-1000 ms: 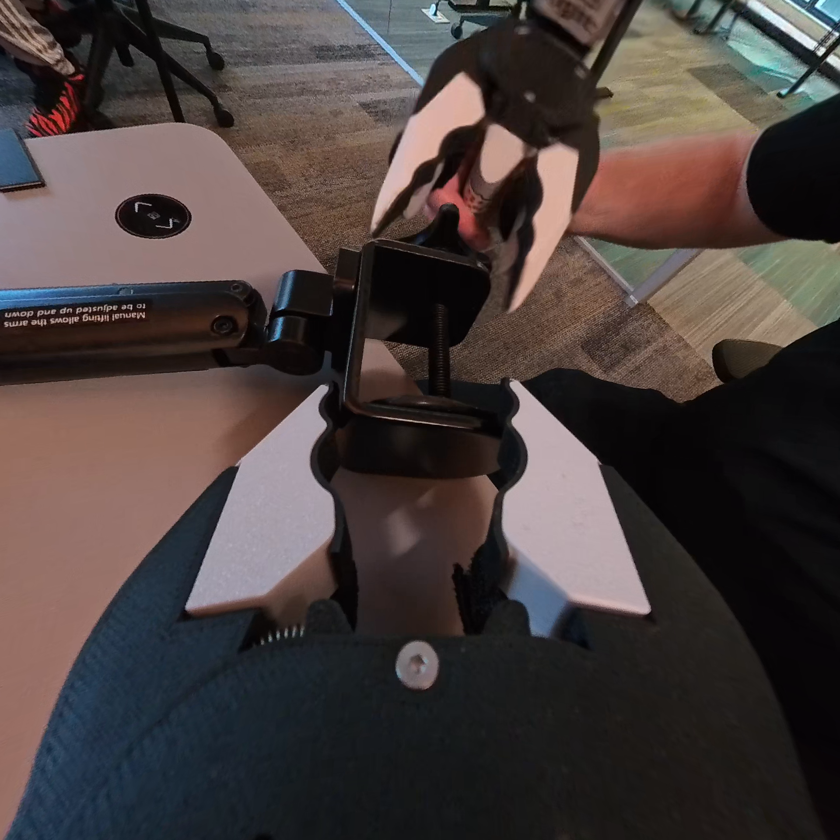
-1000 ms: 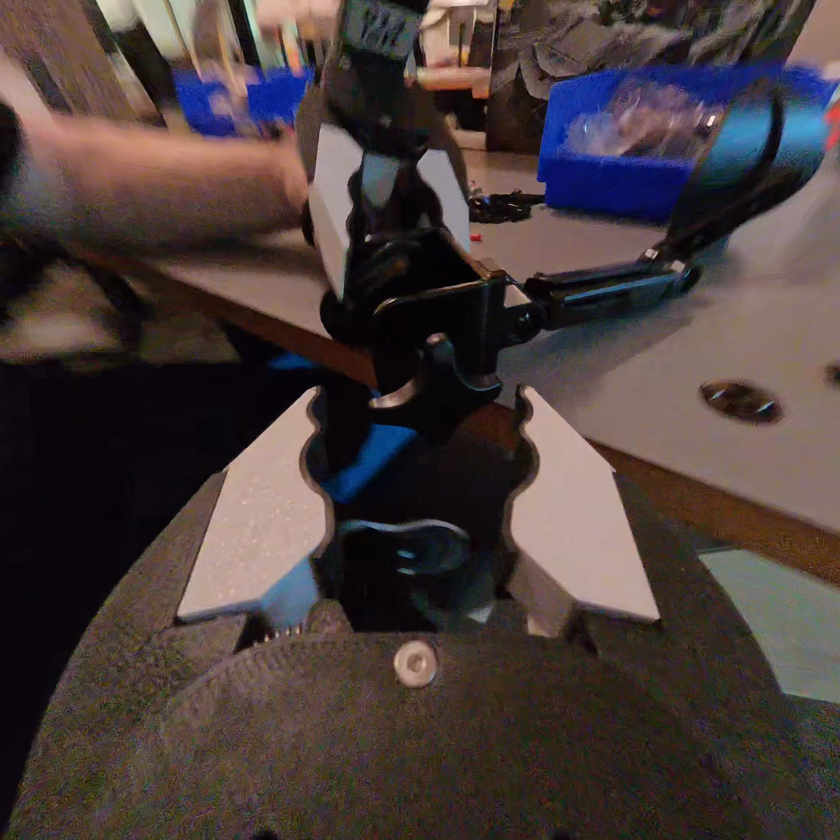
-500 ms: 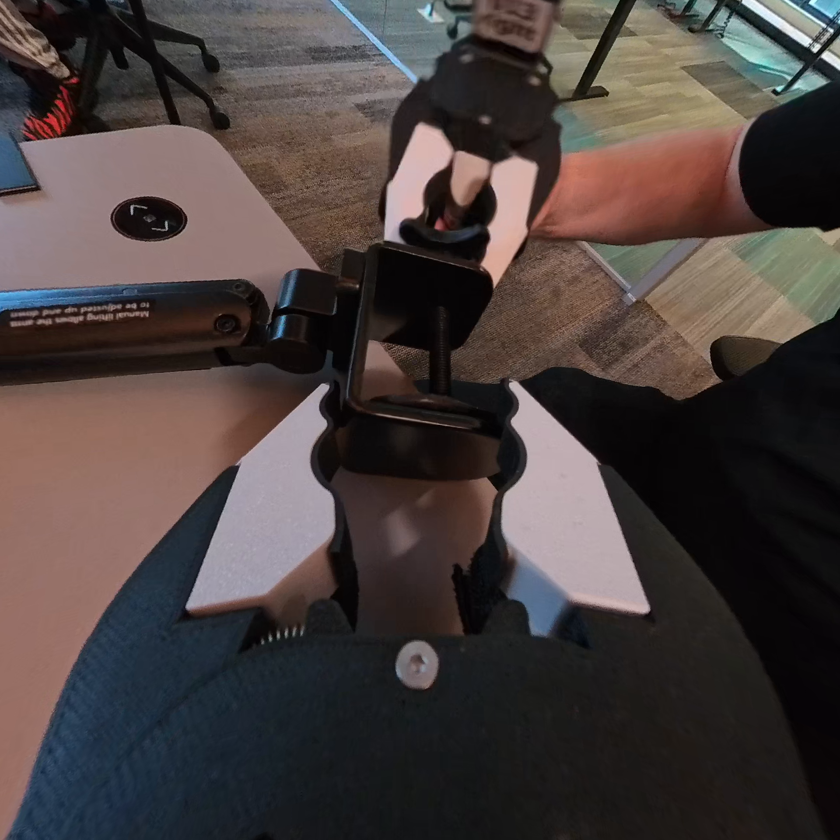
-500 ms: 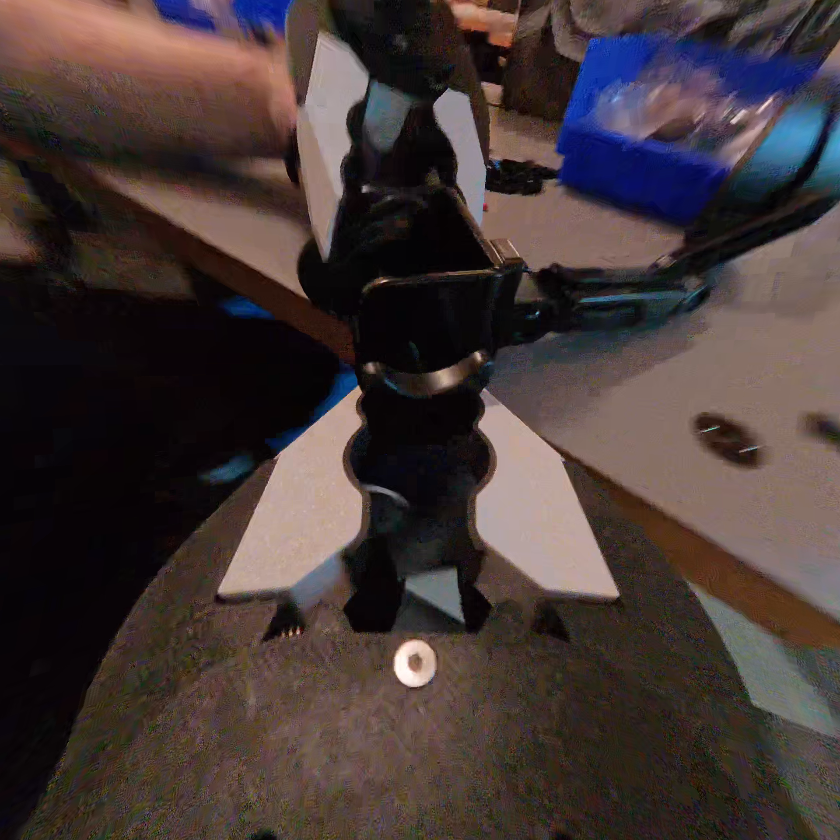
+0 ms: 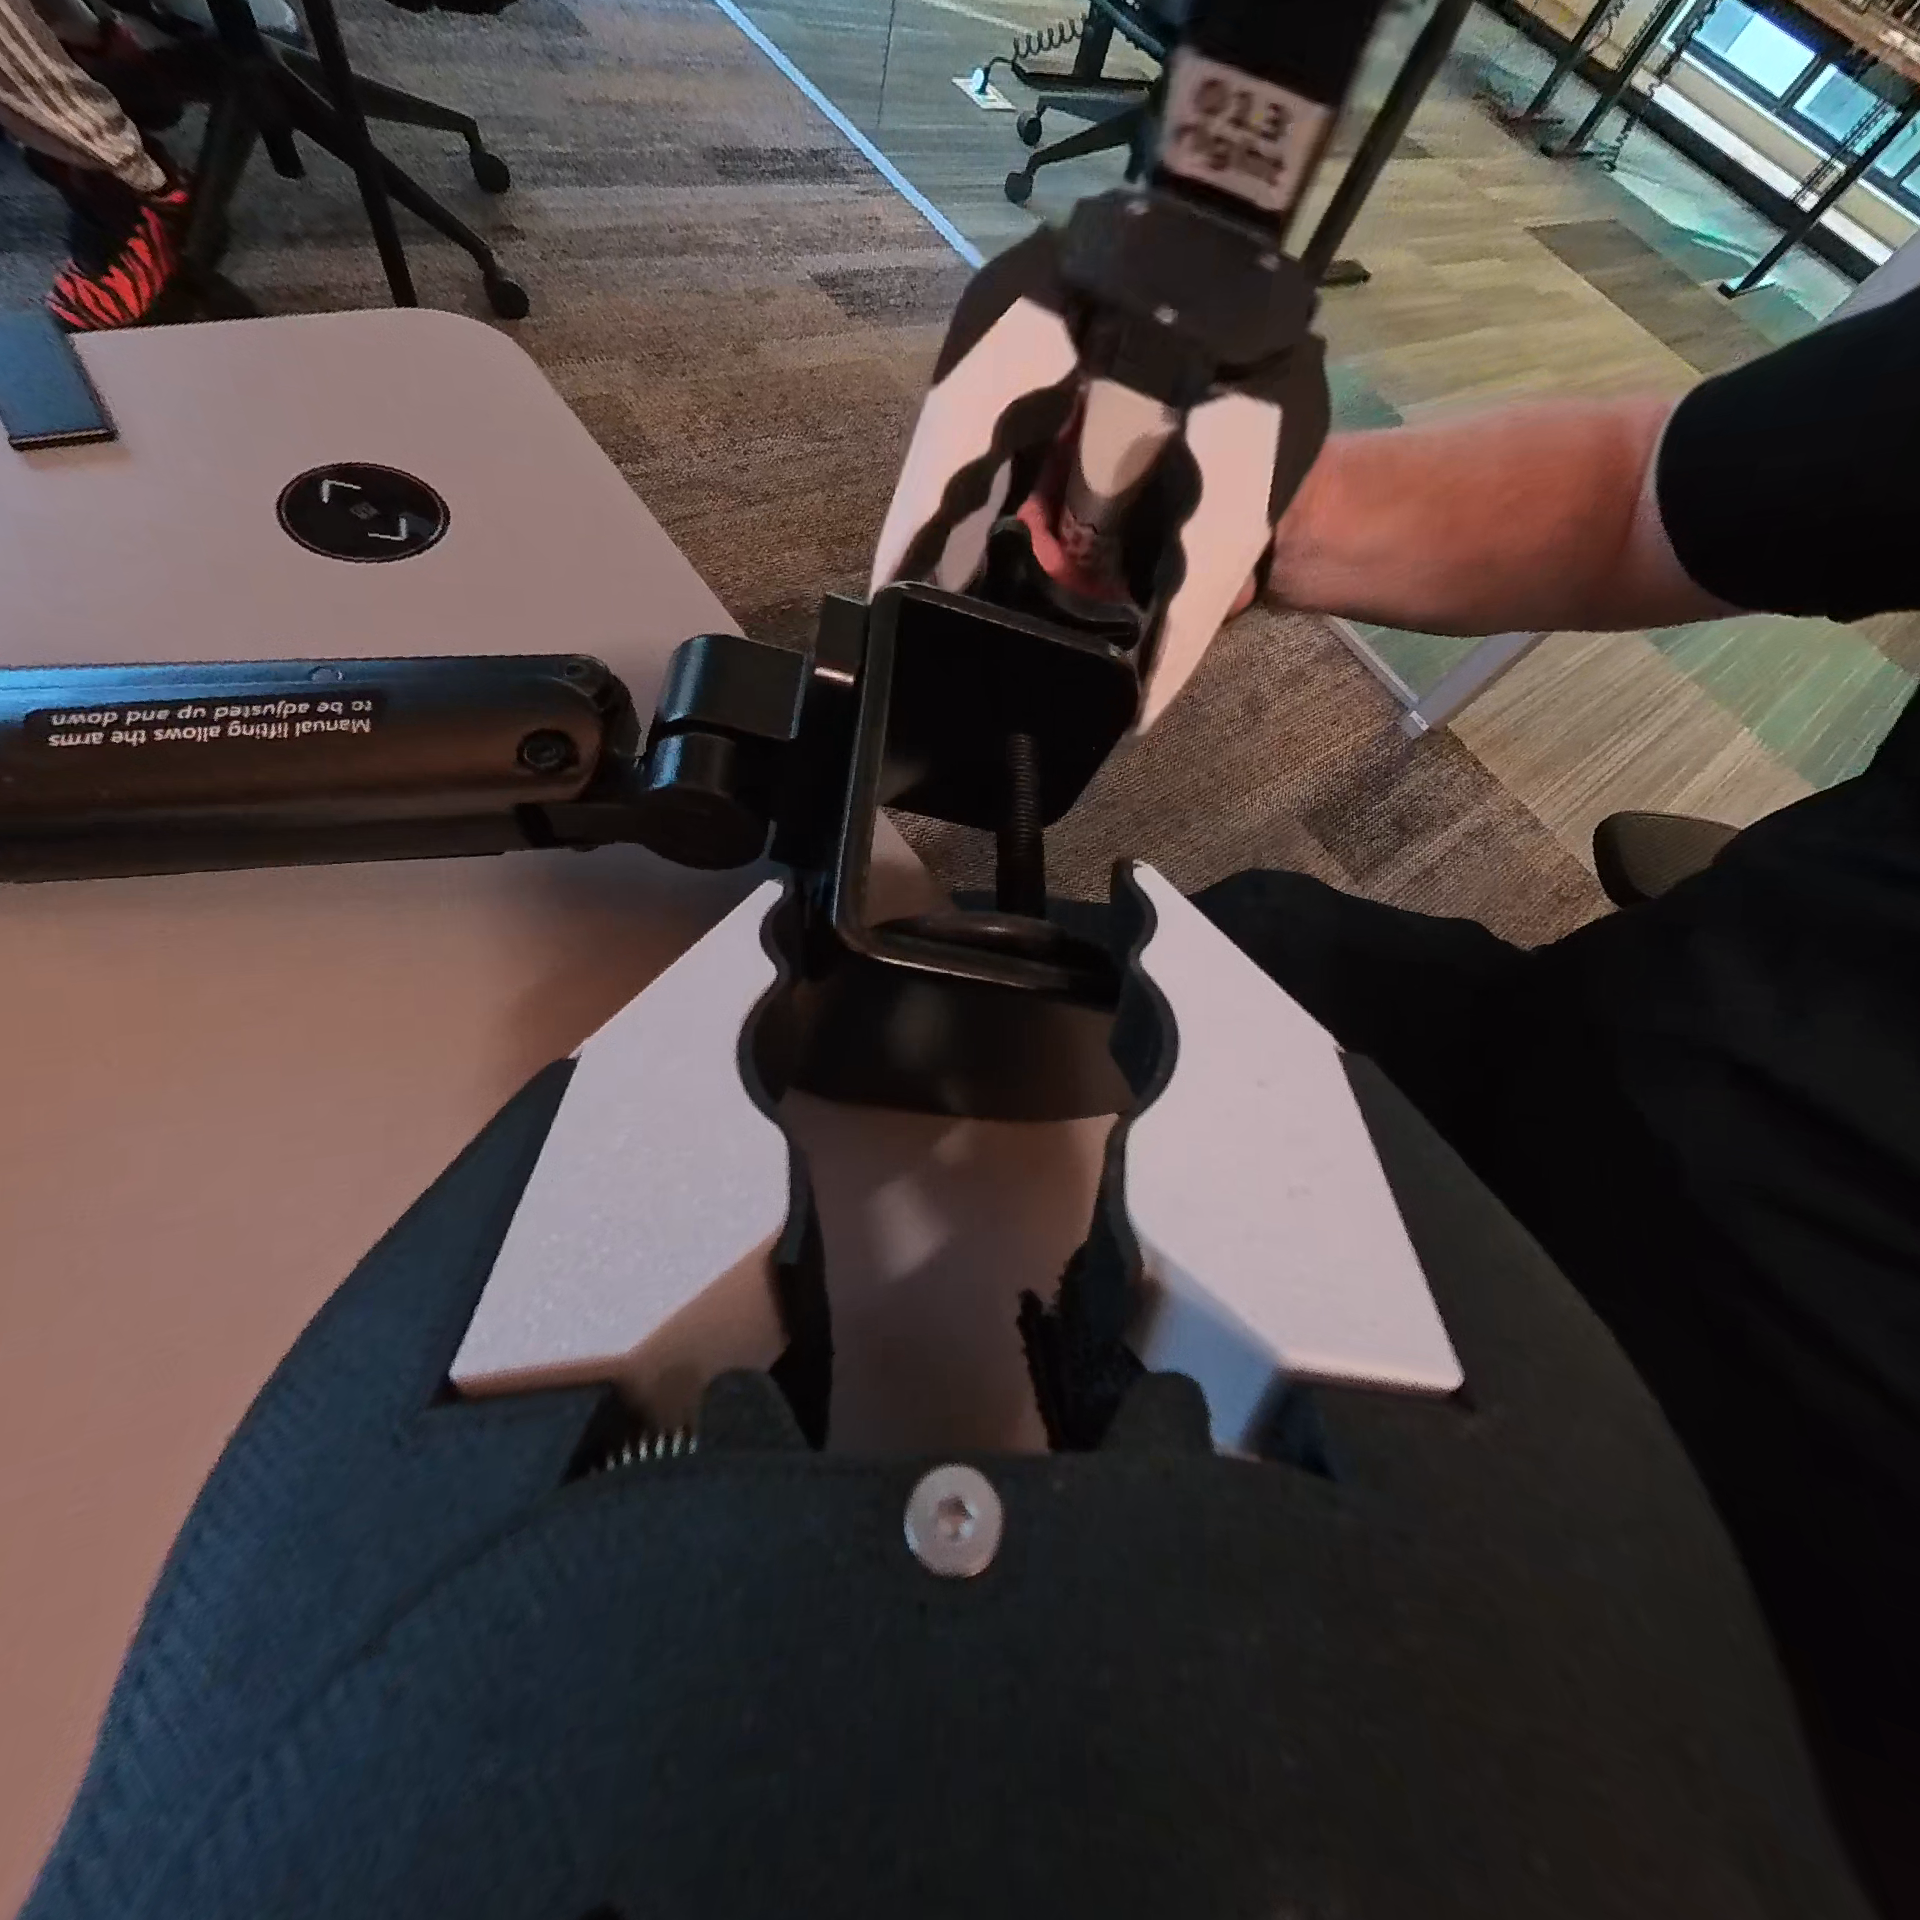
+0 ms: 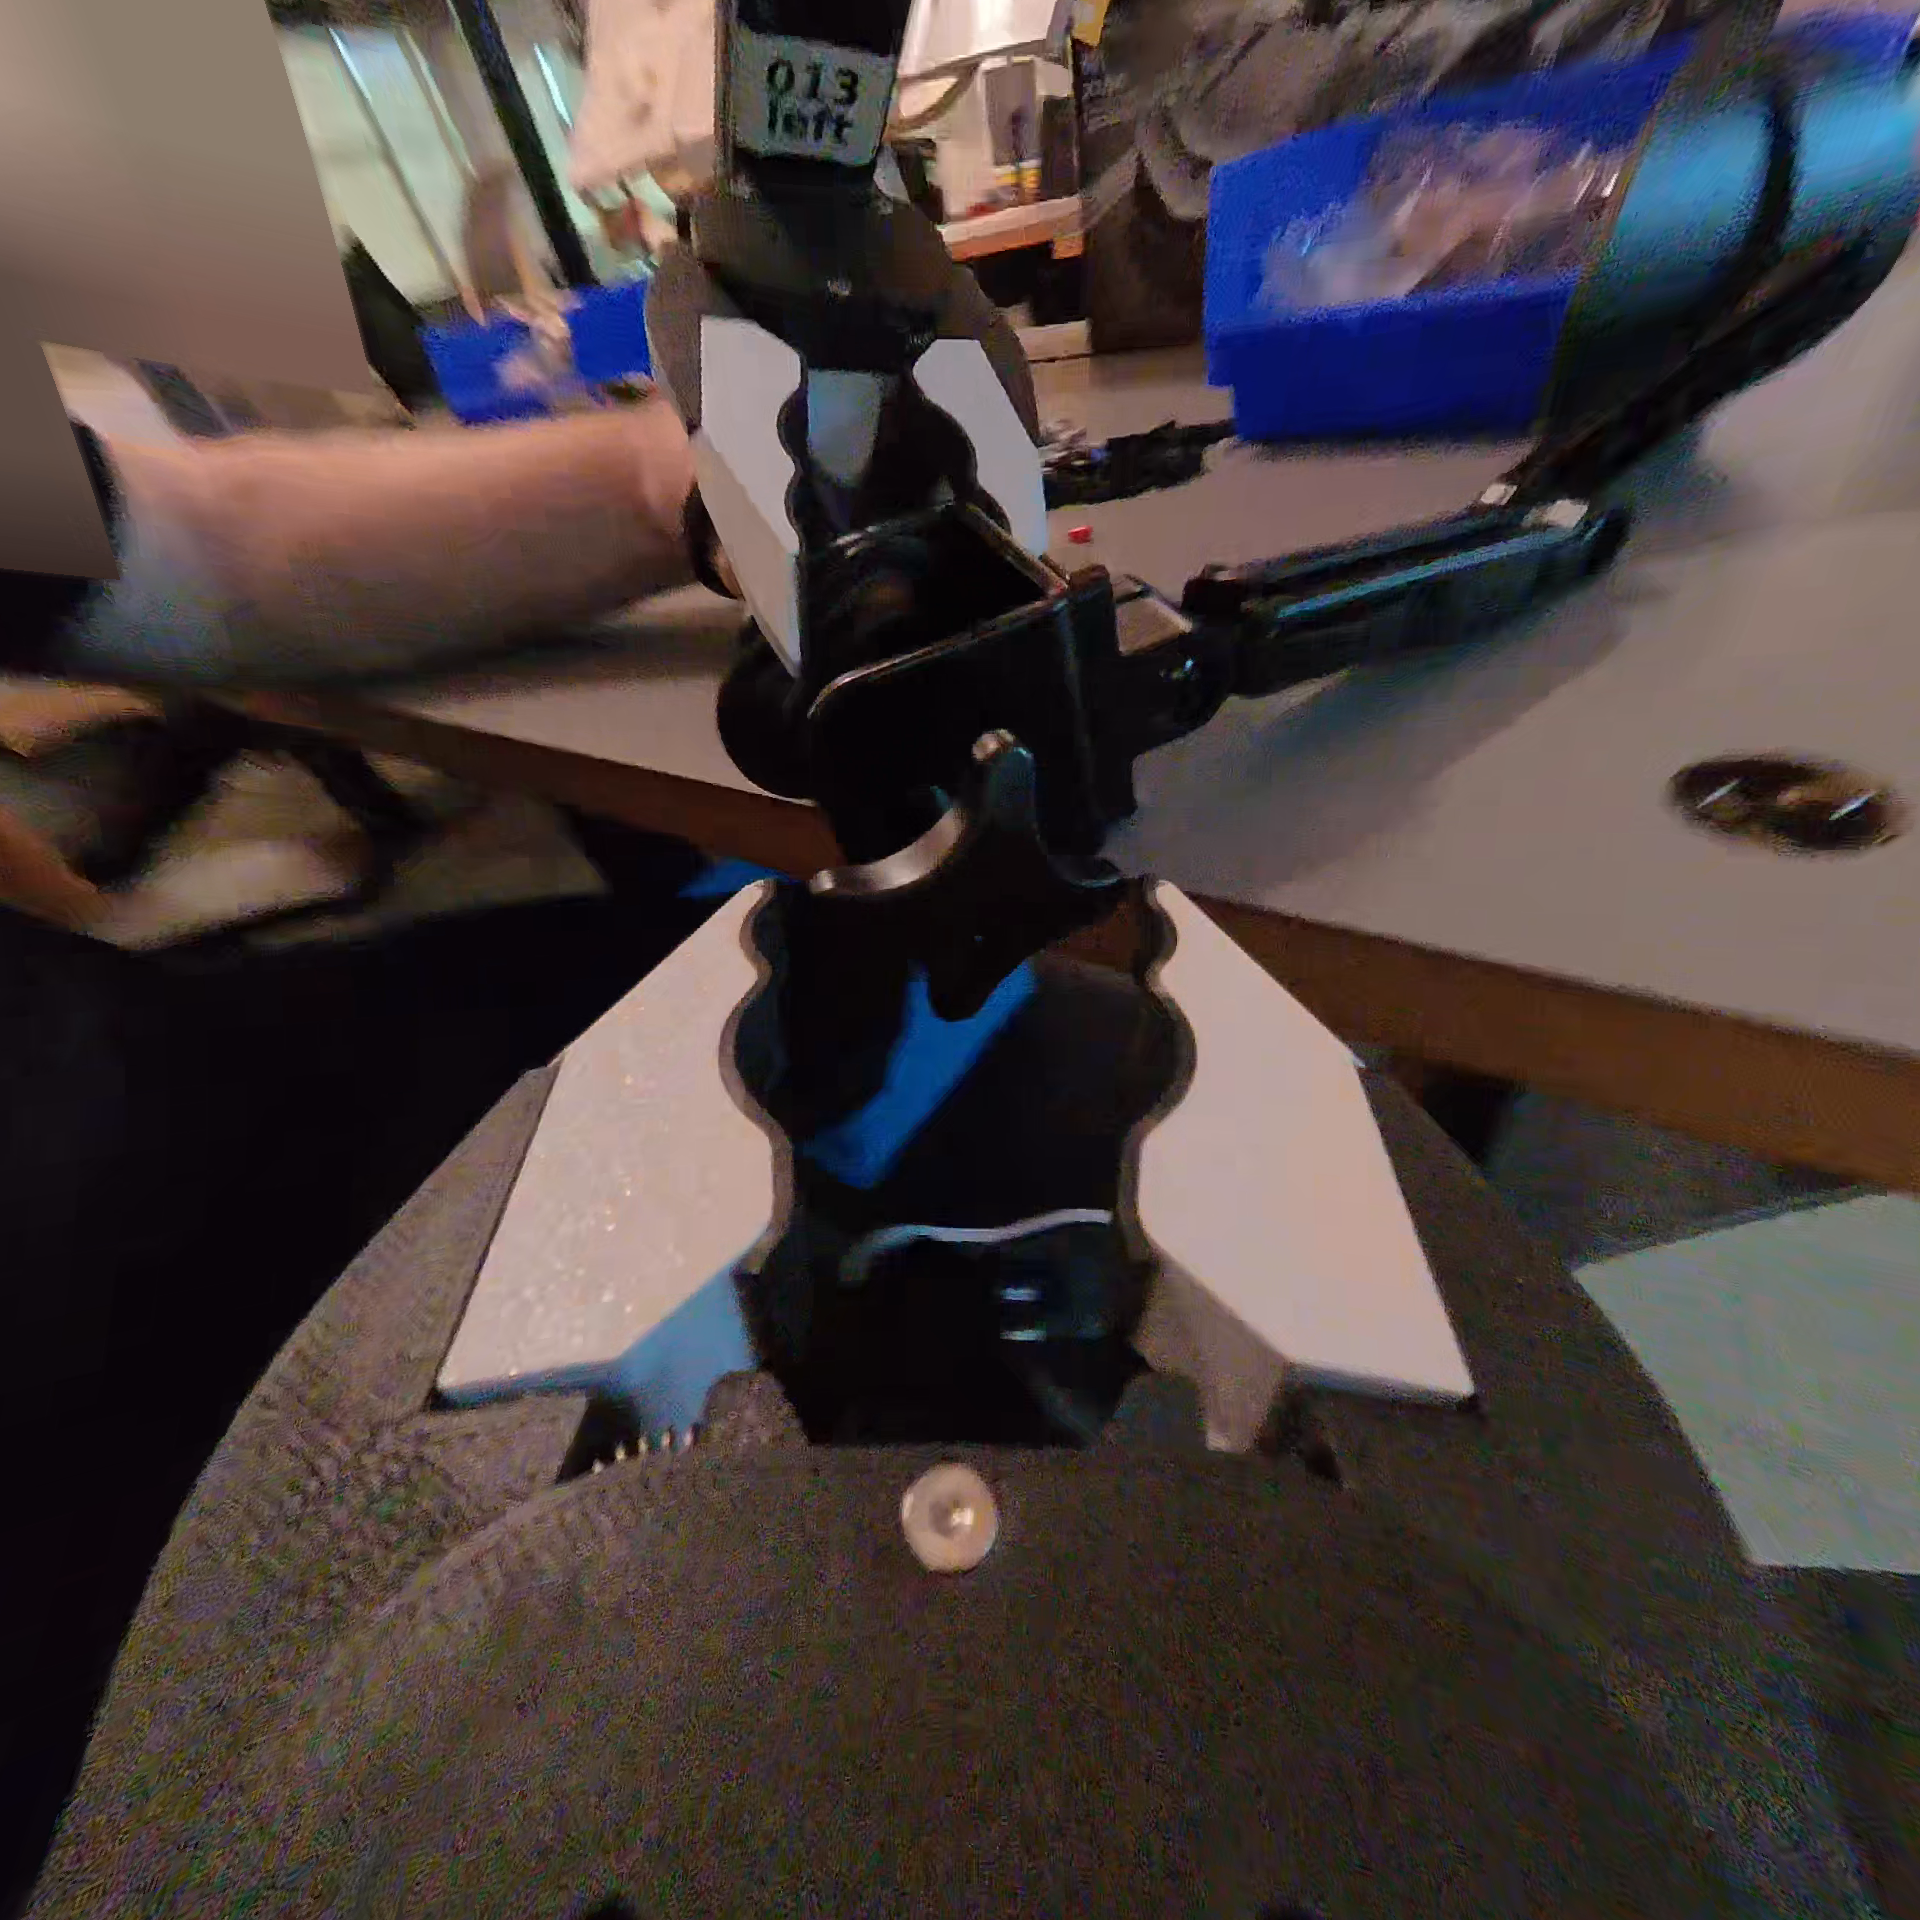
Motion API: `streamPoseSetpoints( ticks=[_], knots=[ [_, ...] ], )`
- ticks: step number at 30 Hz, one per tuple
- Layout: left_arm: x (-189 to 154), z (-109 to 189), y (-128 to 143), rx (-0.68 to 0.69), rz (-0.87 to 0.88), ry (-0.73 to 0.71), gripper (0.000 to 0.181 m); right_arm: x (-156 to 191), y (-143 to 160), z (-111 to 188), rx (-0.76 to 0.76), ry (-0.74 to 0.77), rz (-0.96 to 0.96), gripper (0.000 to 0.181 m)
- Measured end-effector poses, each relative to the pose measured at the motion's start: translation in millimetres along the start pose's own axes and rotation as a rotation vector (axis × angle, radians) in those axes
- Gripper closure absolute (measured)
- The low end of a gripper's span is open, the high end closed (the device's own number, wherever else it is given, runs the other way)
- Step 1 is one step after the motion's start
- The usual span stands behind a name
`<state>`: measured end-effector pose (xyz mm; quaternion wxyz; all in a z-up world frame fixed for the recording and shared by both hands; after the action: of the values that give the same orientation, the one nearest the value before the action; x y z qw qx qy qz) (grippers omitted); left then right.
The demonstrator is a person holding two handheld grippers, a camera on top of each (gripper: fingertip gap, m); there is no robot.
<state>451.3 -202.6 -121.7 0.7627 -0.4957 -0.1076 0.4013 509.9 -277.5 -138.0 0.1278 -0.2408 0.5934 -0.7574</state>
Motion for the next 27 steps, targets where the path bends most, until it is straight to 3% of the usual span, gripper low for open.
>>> streamPoseSetpoints(
  ticks=[3,5,8,11,18,22,27],
  knots=[
    [0.5,0.0,-0.2,-0.001,0.006,0.002,0.123,-3.6,-4.7,3.1,-0.093,-0.234,-0.538,0.110],
    [0.5,0.0,-0.2,-0.001,0.005,0.000,0.123,-6.6,-4.1,2.3,-0.119,-0.321,-0.729,0.117],
    [0.6,-0.1,-0.2,-0.001,0.006,0.001,0.125,0.3,-1.7,-8.1,-0.057,-0.341,-0.735,0.133],
    [1.4,0.7,-0.5,-0.005,0.006,-0.005,0.123,-1.1,0.6,-11.4,-0.013,-0.309,-0.656,0.136],
    [-3.7,0.0,-5.2,-0.035,-0.028,0.003,0.126,-1.1,13.2,-13.7,0.119,-0.170,-0.272,0.136],
    [-2.4,-0.5,-5.2,-0.033,-0.015,0.000,0.127,-1.6,9.8,-13.9,0.107,-0.207,-0.381,0.138],
    [2.9,3.9,-2.0,-0.025,0.014,-0.001,0.130,-4.0,-9.6,-13.5,-0.073,-0.318,-0.613,0.142]
  ],
)
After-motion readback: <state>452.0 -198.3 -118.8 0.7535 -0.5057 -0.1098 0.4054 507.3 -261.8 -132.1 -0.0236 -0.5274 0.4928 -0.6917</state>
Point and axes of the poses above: each gripper's, where its closed fingertips meet, z back along the fingers, y out of its underside, x = y × z across the jaws, the point moved 2 cm from there along z, back along the fingers, and after that the axes turned 2 degrees about -z, right-handed, at the moved point
